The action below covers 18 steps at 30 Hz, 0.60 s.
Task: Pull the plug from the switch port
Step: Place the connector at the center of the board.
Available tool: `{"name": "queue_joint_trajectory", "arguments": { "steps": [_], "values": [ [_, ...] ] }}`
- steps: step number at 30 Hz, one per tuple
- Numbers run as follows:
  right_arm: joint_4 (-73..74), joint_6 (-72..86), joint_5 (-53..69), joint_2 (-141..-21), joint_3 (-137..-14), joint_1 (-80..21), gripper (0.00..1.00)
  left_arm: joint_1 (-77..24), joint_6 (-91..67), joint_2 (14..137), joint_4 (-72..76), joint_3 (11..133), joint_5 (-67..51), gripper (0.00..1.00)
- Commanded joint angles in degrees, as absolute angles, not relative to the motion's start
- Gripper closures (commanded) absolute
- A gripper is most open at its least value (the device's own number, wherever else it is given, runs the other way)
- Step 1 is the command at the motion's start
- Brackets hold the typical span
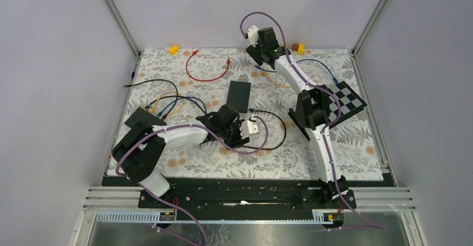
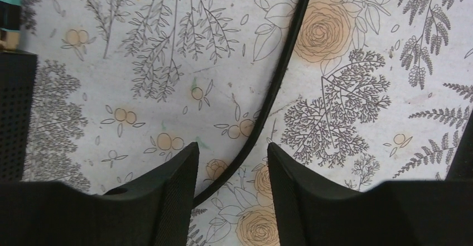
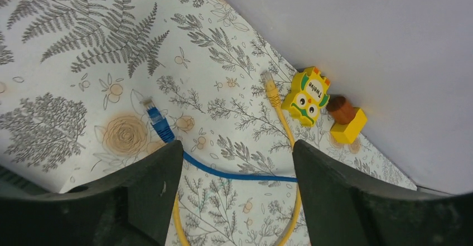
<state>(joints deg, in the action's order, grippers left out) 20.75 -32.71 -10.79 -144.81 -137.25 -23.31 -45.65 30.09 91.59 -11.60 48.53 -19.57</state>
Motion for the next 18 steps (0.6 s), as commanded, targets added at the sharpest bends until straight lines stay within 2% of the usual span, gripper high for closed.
{"name": "queue_joint_trajectory", "arguments": {
  "steps": [1,3,5,10,13,18],
  "values": [
    [21.88,-27.62,-7.59,-135.62,-136.38,-23.55,0.14,-45.70,29.42,88.40,-8.31,47.82,-17.86,0.47],
    [22.65,-26.31,-6.27,-133.95,-134.96,-23.55,0.05,-45.70,29.37,88.04,-8.24,47.73,-17.55,0.44],
    [23.29,-24.53,-4.98,-132.34,-133.22,-23.48,0.00,-45.66,29.21,87.78,-8.21,47.67,-17.41,0.41],
    [25.64,-19.75,-0.45,-128.04,-129.57,-22.43,0.00,-45.65,28.87,86.76,-7.88,47.49,-17.11,0.33],
    [26.89,-15.36,6.43,-125.45,-126.67,-20.75,0.00,-45.60,28.68,85.97,-7.59,47.38,-16.88,0.30],
    [27.11,-9.26,16.31,-120.60,-120.43,-17.25,0.00,-45.52,27.79,84.32,-5.92,46.75,-15.50,0.16]
  ]
}}
